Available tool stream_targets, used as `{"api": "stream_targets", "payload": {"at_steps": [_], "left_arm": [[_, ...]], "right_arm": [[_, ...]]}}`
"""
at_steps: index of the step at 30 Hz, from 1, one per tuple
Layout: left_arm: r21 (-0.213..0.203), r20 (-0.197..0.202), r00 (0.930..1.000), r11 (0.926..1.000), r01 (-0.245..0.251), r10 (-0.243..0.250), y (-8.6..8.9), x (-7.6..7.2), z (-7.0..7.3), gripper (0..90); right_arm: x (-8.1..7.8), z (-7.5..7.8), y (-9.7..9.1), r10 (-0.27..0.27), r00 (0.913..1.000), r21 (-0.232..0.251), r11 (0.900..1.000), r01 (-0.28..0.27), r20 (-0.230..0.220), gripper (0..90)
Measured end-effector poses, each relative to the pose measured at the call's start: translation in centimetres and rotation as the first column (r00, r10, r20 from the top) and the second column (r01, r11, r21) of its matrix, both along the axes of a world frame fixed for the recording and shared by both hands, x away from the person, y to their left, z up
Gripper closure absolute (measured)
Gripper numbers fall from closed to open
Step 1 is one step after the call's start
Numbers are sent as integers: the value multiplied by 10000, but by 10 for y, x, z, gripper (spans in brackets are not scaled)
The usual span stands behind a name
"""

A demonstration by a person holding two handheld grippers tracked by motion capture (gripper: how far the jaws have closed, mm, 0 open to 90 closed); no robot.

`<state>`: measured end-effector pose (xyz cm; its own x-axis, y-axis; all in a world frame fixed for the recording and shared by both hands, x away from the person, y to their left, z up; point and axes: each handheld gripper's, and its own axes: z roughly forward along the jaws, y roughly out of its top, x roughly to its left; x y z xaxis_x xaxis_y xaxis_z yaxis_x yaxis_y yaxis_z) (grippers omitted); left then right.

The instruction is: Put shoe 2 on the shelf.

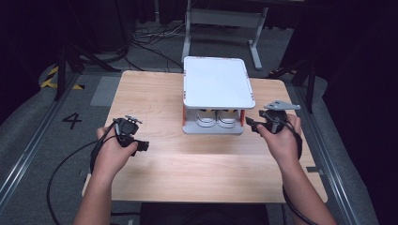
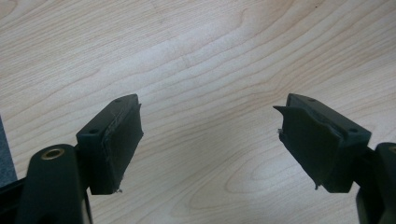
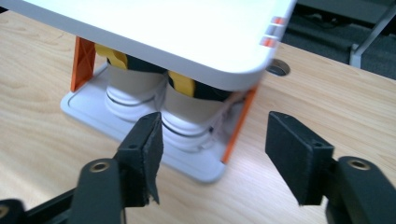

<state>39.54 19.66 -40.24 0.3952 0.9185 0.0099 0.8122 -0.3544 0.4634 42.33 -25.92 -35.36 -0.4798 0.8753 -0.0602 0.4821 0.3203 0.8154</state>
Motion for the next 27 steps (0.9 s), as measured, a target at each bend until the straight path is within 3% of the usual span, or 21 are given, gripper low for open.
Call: {"api": "stream_targets", "payload": {"at_steps": [3,6,11,14,16,18,20,22,23,24,25,27], "left_arm": [[55,-19,10000,10000,27,-27,2,-2,2,209],[54,-3,10000,10000,22,-22,2,-2,3,206],[40,-13,10000,10000,78,-78,3,-1,4,182],[54,36,9998,9998,188,-188,4,0,4,178],[63,89,9992,9992,396,-396,5,1,5,177],[150,103,9981,9980,608,-610,7,2,4,177],[242,56,9967,9964,814,-816,9,2,2,177],[209,-1,9962,9960,866,-866,10,3,1,177],[209,-1,9962,9960,866,-866,10,3,1,177],[232,-99,9959,9956,905,-903,11,3,0,177],[232,-99,9959,9956,905,-903,11,3,0,177],[244,-153,9963,9961,851,-847,12,4,-2,177]], "right_arm": [[-5,8,-20,88,9989,88,9999,-84,-453,310],[-10,10,-39,392,9956,-435,9981,-430,-848,274],[-19,5,-65,257,9909,-287,9991,-297,-1320,255],[-23,2,-83,208,9885,-873,9956,-342,-1500,242],[-26,-2,-97,207,9875,-310,9992,-258,-1560,184],[-27,-5,-106,297,9825,-86,9995,-318,-1839,148],[-29,-7,-114,344,9749,-359,9984,-433,-2201,157],[-32,-11,-124,148,9550,-619,9975,-347,-2963,159],[-32,-11,-124,148,9550,-619,9975,-347,-2963,159],[-33,-18,-133,-232,9234,-1187,9926,-243,-3831,158],[-33,-18,-133,-232,9234,-1187,9926,-243,-3831,158],[-32,-28,-140,-323,9065,-1493,9882,-341,-4209,160]]}}
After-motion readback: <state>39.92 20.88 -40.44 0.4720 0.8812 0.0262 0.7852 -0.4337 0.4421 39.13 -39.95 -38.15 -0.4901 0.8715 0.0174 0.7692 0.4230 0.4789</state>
